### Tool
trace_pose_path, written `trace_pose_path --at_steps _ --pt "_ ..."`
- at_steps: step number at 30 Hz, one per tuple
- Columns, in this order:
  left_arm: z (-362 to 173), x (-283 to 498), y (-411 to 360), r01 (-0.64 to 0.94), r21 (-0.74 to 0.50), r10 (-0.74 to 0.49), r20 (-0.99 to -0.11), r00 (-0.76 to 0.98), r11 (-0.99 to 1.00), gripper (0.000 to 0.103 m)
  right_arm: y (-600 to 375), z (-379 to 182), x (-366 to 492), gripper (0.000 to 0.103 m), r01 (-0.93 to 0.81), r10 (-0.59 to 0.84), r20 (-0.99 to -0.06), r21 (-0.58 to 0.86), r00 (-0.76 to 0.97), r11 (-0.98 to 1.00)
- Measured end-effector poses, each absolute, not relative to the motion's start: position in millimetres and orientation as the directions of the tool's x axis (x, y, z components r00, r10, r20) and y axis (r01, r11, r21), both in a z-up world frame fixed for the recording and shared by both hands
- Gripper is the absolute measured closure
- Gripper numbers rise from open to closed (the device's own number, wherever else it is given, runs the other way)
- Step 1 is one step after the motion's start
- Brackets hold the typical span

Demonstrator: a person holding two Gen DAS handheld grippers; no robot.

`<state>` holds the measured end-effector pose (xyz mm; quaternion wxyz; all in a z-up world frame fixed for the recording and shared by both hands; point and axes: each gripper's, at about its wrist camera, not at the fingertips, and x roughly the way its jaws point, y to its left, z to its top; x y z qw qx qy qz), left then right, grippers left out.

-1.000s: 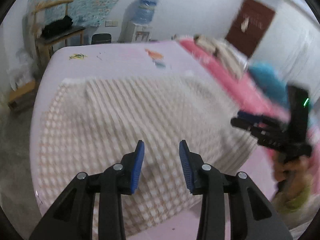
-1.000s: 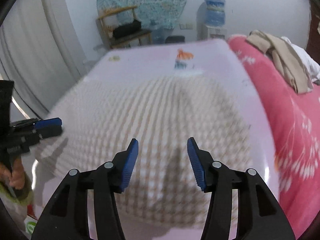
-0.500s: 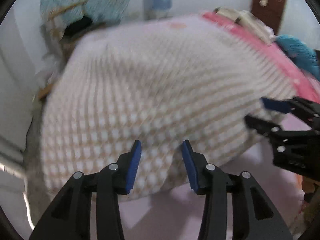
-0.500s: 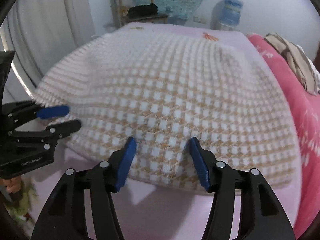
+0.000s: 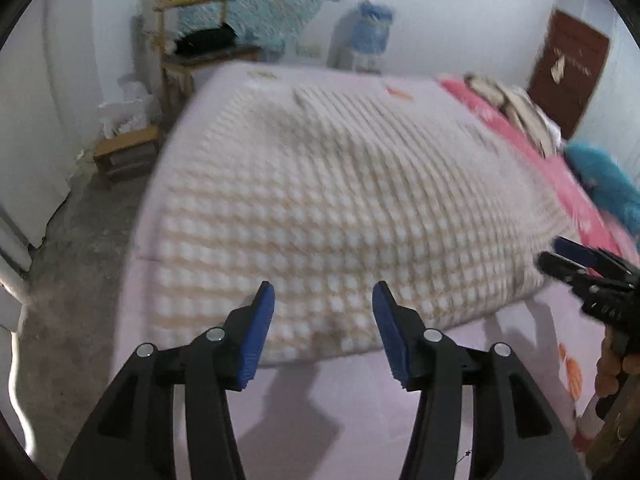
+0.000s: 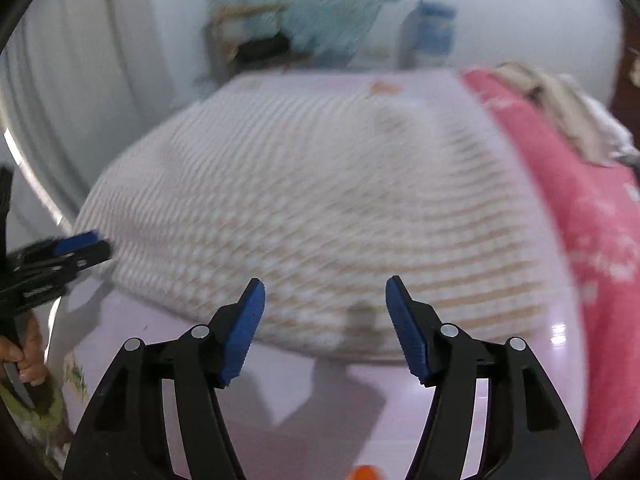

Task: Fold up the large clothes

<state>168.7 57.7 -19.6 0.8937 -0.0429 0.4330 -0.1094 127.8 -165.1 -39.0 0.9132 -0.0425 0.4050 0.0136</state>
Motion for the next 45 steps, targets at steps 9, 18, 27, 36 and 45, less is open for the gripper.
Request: trace_pose_path --at_steps 9,18,27,36,45 --pt "-20 171 79 0.072 -0.273 -0.263 -0.772 0.579 0.959 0.046 -203 -47 110 0.041 0.089 0.018 -0.794 0.091 0.608 0.992" --pt "43 116 49 0.171 -0.21 -0.269 -0.653 0.708 0.963 0.019 -175 -12 54 0.02 0.017 0.013 -0.719 0.034 0.695 0.999" --pt "103 75 27 0.147 -0.125 -0.191 -0.524 0.83 0.981 0.005 -175 38 43 0.008 0.038 -0.102 -0.53 -0.129 0.842 0.991" --pt "106 77 7 -0.039 0.01 0.038 -0.555 0.831 0.999 0.005 -171 39 31 0.008 0.084 -0.141 -0.502 -0.135 0.853 0.987" --pt "63 99 -15 -0.04 0.016 0.039 -0.738 0.673 0.999 0.005 -174 2 60 0.008 0.13 -0.198 -0.677 -0.151 0.709 0.98"
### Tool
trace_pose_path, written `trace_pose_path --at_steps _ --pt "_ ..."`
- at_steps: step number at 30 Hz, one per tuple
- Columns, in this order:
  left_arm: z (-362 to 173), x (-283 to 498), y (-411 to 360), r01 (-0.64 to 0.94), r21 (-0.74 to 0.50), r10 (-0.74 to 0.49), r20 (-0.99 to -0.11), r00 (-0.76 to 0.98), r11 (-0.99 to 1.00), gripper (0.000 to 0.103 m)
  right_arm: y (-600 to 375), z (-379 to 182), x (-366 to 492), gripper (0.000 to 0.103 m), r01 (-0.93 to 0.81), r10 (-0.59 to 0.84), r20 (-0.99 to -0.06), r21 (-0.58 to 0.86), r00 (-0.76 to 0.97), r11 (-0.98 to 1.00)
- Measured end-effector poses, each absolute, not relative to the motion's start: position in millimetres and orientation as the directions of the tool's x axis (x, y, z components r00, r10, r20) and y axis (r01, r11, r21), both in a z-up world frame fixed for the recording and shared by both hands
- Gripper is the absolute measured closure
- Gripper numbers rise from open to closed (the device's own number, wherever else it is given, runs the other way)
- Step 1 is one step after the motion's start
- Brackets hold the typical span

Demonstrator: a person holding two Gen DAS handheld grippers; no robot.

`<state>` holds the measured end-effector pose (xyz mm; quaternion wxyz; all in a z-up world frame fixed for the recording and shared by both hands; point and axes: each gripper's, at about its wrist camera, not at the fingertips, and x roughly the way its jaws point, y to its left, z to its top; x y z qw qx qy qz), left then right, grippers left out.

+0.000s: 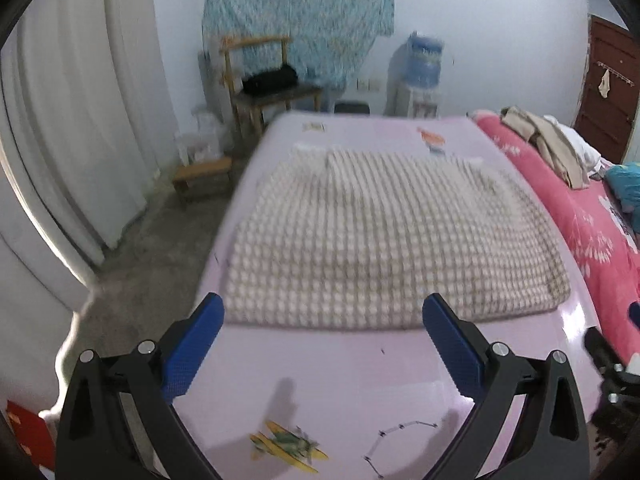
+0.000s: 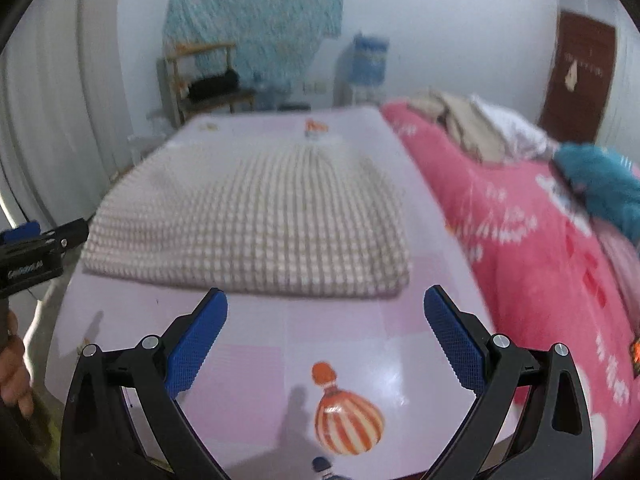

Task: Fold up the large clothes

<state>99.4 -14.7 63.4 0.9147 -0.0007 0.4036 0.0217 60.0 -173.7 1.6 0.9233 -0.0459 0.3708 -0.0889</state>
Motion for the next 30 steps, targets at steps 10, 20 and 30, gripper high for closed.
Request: trace_pose_path --at_steps 10,20,30 --pt "38 109 -17 -0.051 0.009 0.037 -0.815 0.578 0.999 0.005 -168 -19 83 0.008 0.157 -0.206 -0.754 -0.137 0.624 0.978" --pt "25 110 -18 -0.026 -0.01 0.006 -0.845 0.534 1.0 0.005 -161 -21 88 0.008 0.155 -0.205 -0.781 -0.14 0.59 0.978" --pt "23 111 -22 -0.011 -0.009 -0.001 -0.851 0.526 1.0 0.005 -162 -25 84 0.008 0.156 -0.21 -0.791 -0.147 0.574 0.977"
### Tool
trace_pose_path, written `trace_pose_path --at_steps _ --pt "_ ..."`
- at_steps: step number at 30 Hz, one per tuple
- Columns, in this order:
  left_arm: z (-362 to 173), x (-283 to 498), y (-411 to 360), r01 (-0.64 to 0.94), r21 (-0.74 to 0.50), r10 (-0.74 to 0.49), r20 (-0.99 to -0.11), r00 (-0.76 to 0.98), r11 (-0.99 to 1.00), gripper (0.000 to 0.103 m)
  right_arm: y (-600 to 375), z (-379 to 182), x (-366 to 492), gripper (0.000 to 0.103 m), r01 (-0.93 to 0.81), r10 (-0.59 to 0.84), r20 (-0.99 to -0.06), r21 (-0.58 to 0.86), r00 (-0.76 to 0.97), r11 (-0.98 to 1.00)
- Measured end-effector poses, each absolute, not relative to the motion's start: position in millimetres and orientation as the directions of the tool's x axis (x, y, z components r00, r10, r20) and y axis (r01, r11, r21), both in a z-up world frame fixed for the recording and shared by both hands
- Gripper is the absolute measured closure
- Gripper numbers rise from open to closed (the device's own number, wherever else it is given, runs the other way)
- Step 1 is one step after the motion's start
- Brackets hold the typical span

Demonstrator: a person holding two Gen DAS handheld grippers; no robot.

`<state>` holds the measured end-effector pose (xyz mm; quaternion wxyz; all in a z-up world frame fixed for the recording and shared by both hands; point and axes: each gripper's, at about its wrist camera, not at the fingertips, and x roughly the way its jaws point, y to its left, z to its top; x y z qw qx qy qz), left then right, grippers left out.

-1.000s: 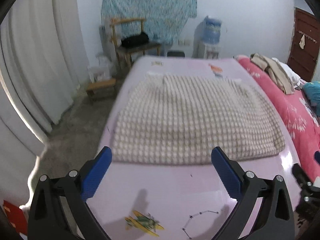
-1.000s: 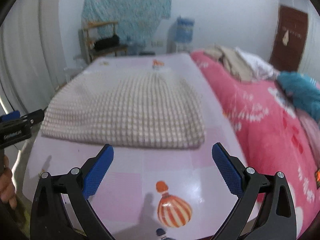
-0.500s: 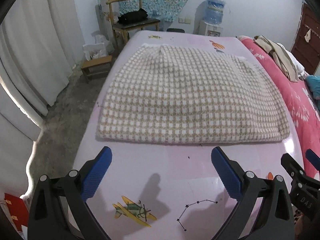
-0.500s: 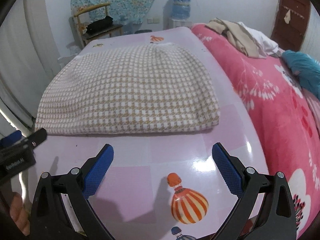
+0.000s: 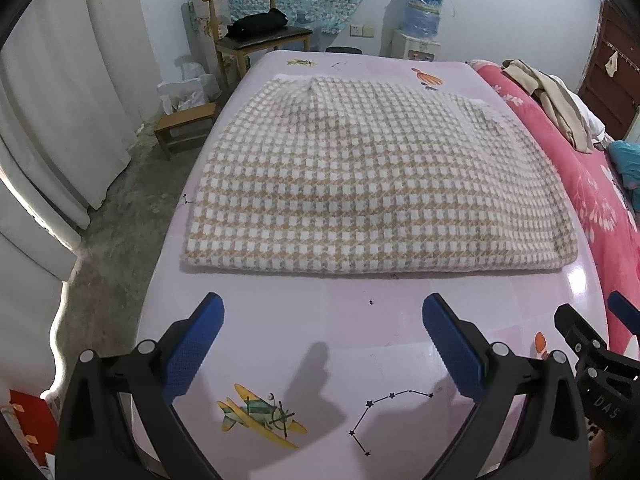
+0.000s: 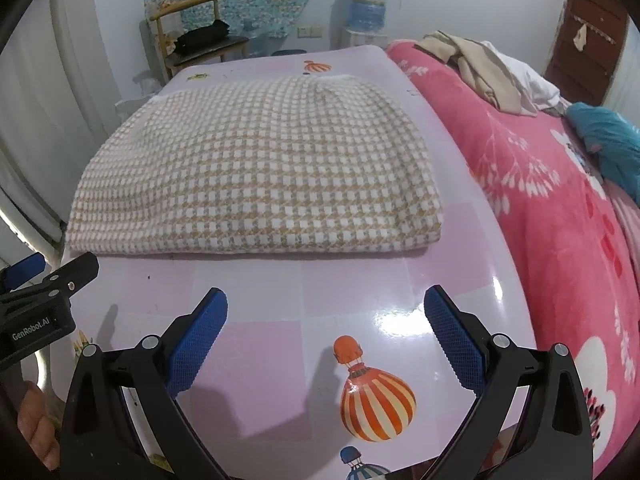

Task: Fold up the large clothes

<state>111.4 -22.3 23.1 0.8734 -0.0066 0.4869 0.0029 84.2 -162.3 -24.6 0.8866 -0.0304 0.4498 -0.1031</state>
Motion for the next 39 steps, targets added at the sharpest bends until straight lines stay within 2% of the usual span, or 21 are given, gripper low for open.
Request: trace_pose_path --at_steps 39 --pt "26.1 112.3 -22.7 -0.016 -0.022 -0.011 -0.852 0.523 1.0 0.005 -163.3 -23.9 85.8 0.008 0.152 -0.222 -0.791 -0.163 0.57 0.975"
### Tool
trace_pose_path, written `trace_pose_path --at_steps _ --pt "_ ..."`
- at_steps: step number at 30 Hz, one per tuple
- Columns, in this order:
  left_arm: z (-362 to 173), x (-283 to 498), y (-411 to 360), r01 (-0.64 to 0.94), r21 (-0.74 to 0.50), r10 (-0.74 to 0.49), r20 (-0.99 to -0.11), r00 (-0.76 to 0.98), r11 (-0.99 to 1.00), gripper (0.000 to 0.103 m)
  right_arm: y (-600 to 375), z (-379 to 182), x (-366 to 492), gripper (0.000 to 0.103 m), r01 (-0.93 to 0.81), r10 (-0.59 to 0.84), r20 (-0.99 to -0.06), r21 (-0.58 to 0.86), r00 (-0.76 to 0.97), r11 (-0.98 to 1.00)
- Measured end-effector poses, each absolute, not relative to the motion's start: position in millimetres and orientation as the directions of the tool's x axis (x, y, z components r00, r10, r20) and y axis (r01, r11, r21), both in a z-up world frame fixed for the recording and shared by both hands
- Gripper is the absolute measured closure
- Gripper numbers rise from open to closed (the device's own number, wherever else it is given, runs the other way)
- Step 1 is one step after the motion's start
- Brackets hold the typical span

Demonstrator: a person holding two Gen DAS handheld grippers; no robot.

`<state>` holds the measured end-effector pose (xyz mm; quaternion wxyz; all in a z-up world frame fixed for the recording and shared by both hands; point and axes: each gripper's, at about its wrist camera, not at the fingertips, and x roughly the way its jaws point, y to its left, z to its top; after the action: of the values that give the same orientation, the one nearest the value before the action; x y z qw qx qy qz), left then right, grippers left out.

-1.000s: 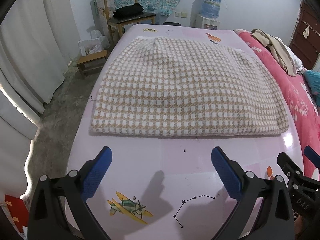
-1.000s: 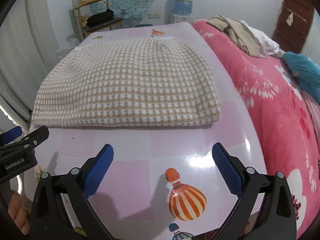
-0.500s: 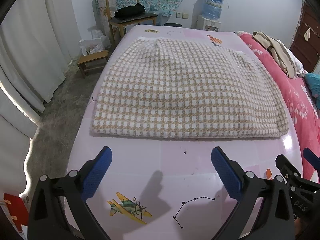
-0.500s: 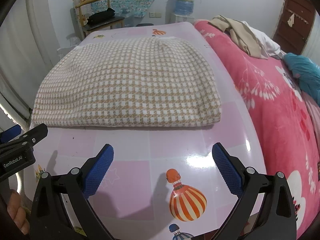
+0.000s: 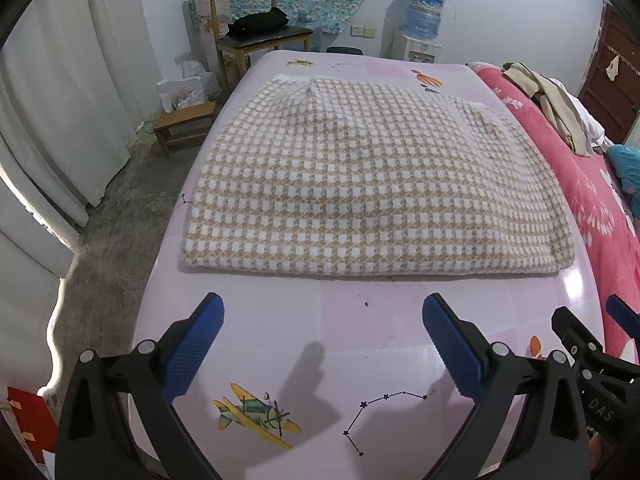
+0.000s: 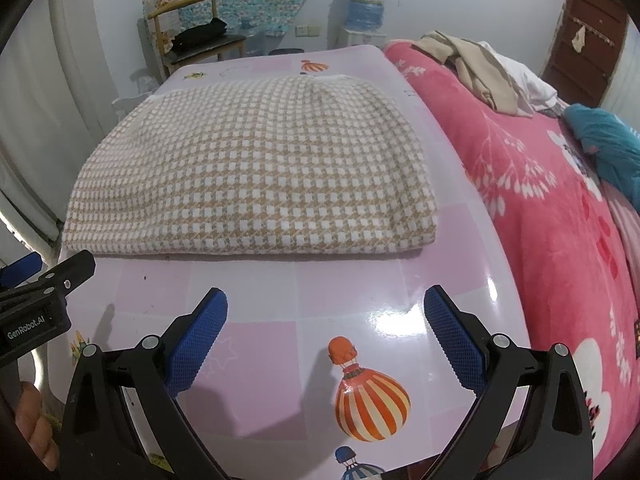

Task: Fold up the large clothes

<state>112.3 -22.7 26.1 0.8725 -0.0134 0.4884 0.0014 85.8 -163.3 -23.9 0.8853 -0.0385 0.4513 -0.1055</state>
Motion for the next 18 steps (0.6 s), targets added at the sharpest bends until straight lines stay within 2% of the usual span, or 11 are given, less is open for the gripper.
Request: trace_pose_path --at_steps 18 --pt "25.8 111.9 -25.0 -0.013 -0.019 -0.009 -0.852 0.524 1.0 0.005 -166.2 -24.1 85.4 0.008 0.156 -0.221 -0.793 -0.161 0.567 0.975"
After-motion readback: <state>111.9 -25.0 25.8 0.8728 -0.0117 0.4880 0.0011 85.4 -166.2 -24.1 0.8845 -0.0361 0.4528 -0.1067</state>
